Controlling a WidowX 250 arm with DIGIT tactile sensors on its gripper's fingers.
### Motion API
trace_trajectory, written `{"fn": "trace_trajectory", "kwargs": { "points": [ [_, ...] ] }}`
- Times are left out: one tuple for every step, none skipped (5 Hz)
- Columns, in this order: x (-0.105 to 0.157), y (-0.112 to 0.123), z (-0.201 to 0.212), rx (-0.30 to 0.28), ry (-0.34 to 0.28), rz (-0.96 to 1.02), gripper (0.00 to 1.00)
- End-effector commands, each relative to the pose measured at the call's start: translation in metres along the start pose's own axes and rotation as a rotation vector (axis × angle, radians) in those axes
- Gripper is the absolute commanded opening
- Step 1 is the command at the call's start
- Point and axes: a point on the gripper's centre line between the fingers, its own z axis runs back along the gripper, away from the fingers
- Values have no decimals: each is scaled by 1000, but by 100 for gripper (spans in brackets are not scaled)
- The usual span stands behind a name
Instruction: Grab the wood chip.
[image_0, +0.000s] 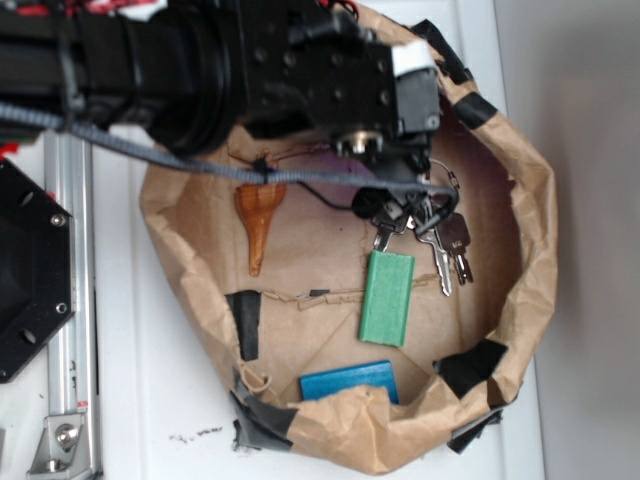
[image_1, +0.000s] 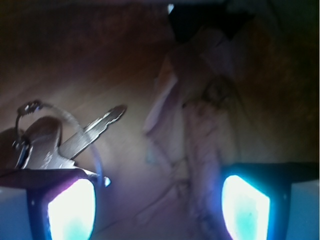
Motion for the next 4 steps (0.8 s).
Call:
{"fn": "trace_trajectory", "kwargs": {
  "points": [
    [18,15,8,11,-56,9,100],
    [14,23,5,31,-57,-32,100],
    [6,33,7,41,-61,-57,100],
    [5,34,4,19,-40,-72,100]
  ]
}}
